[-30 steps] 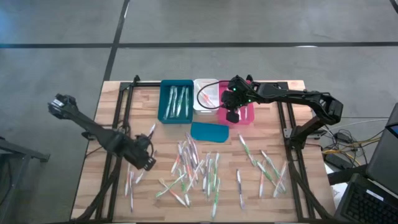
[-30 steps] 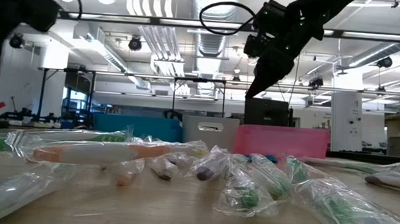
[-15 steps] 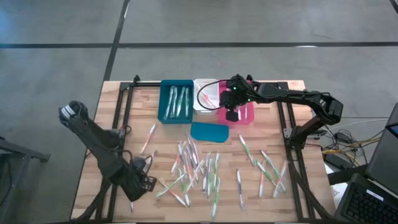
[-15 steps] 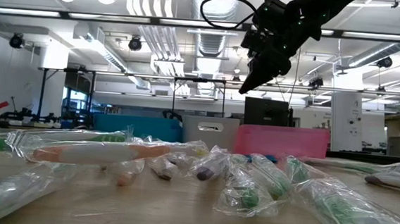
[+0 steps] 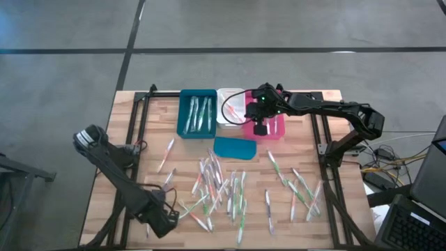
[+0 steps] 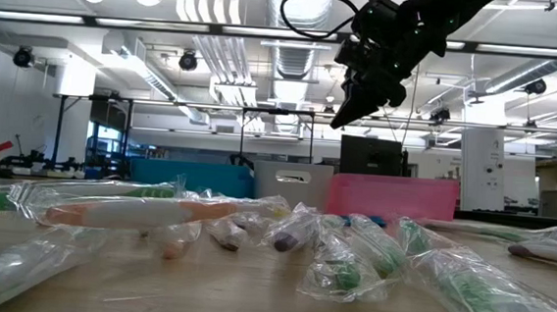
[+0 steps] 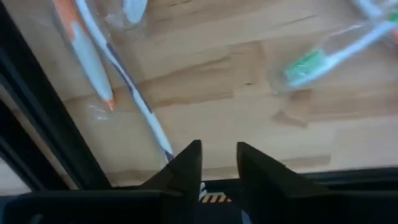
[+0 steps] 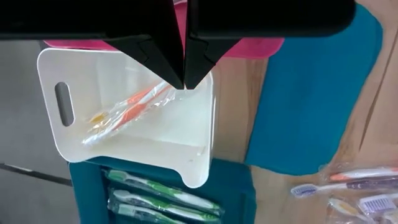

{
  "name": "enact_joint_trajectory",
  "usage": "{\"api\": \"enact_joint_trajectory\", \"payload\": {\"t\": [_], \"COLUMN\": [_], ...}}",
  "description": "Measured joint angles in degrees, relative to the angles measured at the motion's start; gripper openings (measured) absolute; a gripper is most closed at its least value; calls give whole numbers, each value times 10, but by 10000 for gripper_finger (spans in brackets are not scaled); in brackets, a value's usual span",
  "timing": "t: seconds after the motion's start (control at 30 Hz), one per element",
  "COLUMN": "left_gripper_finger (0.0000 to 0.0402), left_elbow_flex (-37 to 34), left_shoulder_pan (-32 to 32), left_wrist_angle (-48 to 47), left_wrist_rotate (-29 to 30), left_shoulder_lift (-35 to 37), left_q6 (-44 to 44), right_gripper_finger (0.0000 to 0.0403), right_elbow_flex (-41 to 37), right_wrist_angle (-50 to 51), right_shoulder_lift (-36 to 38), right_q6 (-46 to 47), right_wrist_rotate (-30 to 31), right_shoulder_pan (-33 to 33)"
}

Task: Pick & Place Toothbrushes
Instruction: Put the purple toothbrush into the pink bin

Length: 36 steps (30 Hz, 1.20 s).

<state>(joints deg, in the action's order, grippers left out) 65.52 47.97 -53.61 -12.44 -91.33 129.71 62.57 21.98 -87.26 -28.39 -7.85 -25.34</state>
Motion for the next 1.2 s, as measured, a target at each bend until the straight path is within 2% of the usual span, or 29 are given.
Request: {"api": "enact_joint_trajectory", "payload": {"t": [0.23,0.4,0.83,1.2], "left_gripper_finger": [179,204,179,148], "left_elbow_flex": [0,-1,-21,-81], "left_shoulder_pan": [3,4,5,5], "left_wrist_angle": [-17,-21,-38,39], "left_wrist_rotate": [-85,-89,-96,-92], "left_shoulder_lift": [-26,-37,-68,-72], "left_q6": [39,44,61,67], "right_gripper_finger": [8,8,8,8], "right_elbow_flex": [0,0,-1,-2], "right_wrist_angle": [0,-1,-1,-1], "right_shoulder_lift": [0,0,0,0], "right_q6": [1,13,16,25], "right_wrist_rotate": [-2,-2,-18,-18], "right_shoulder_pan": [0,0,4,5]}}
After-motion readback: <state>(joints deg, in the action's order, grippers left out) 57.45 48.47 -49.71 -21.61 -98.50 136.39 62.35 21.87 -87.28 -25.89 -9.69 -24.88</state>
